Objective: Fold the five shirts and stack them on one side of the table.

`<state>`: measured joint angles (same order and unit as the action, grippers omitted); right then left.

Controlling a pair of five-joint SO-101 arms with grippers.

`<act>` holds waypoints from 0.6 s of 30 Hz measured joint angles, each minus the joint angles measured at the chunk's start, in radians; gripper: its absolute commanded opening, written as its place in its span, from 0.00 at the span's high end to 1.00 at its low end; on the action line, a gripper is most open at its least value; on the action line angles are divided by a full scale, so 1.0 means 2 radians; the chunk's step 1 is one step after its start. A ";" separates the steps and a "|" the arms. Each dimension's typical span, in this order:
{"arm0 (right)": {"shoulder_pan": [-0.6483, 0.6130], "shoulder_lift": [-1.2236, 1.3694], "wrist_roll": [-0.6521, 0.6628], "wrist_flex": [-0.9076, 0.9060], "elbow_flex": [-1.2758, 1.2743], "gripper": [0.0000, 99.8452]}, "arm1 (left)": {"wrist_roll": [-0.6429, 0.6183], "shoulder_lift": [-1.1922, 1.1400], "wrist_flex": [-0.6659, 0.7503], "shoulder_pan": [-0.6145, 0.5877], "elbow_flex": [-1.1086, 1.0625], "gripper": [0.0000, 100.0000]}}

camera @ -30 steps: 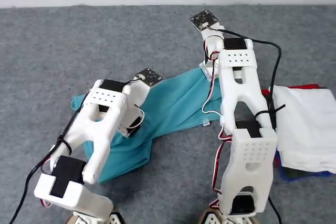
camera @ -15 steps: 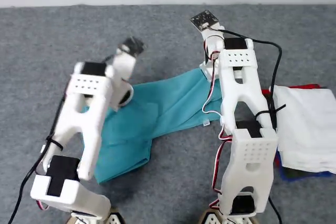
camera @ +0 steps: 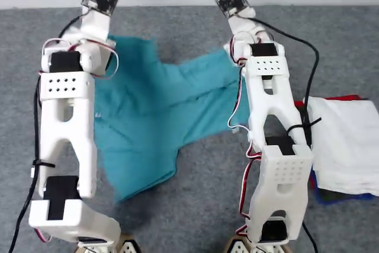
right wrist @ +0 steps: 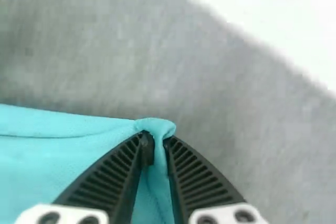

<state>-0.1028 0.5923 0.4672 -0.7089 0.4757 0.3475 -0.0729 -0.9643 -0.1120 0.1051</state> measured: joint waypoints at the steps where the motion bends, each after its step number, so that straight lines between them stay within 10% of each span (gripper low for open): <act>1: 0.000 0.000 0.000 0.020 0.000 0.99 | 0.000 0.000 0.028 0.001 0.000 0.99; 10: -0.001 0.028 0.000 0.086 0.110 0.99 | 0.001 -0.001 0.186 -0.010 0.000 0.99; 18: -0.005 0.073 0.000 -0.027 0.170 0.99 | 0.001 -0.001 0.141 -0.017 0.044 0.99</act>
<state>-0.1135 0.7380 0.4672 -0.7626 0.8163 0.3491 -0.0744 -0.6820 -0.1458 0.1941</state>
